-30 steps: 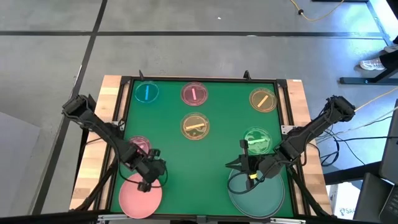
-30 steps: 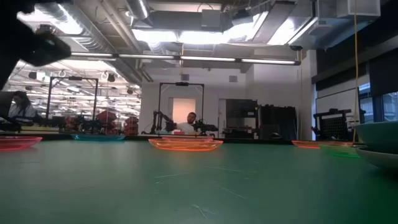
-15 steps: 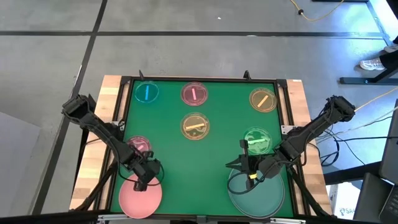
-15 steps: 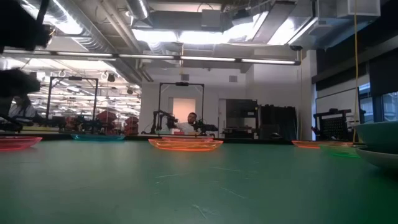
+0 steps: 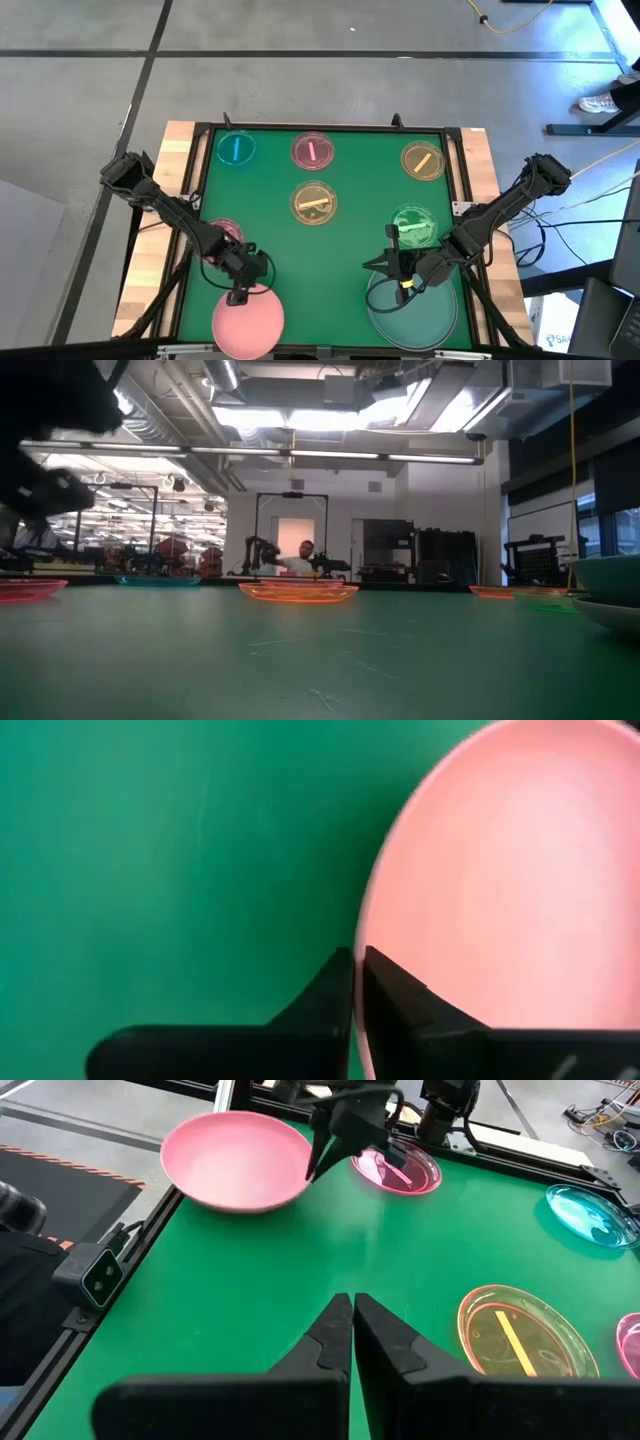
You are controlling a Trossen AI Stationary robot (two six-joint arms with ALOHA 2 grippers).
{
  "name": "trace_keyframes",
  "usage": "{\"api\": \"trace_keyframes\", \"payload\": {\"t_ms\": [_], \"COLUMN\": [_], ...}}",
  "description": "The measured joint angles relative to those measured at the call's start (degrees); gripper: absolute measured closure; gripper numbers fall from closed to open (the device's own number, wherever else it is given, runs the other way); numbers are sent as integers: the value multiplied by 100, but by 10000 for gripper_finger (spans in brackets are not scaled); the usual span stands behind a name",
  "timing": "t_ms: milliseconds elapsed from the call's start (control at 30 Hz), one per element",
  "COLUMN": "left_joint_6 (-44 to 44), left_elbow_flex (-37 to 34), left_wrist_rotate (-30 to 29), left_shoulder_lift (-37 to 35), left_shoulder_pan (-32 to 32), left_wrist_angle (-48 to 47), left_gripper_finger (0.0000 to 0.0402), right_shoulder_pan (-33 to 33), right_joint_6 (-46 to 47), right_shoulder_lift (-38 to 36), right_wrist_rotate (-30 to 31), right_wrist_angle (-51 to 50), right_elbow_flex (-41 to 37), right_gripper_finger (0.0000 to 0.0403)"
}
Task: Stack plastic plates
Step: Stack the light orange plate on top of the green plate
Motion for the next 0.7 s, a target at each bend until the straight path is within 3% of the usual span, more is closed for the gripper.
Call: {"api": "trace_keyframes", "payload": {"t_ms": [267,433,700], "left_joint_6": [576,978,1716], "left_elbow_flex": [602,611,621], "left_wrist_rotate": [-1049,-1838,-1990], "left_shoulder_lift": [0,21,768], "left_shoulder_pan": [529,821,1328], "left_wrist_angle": [156,1131,2891], "left_gripper_finger": [395,392,391], "right_shoulder_pan": [0,0,0], "right_joint_6": [8,16,-20], "right_shoulder_lift": [0,0,0], "right_wrist_rotate": [2,0,76], "right_wrist_angle": [48,274,350], "right_elbow_flex": [0,2,372], "right_gripper_finger": [395,395,395]}}
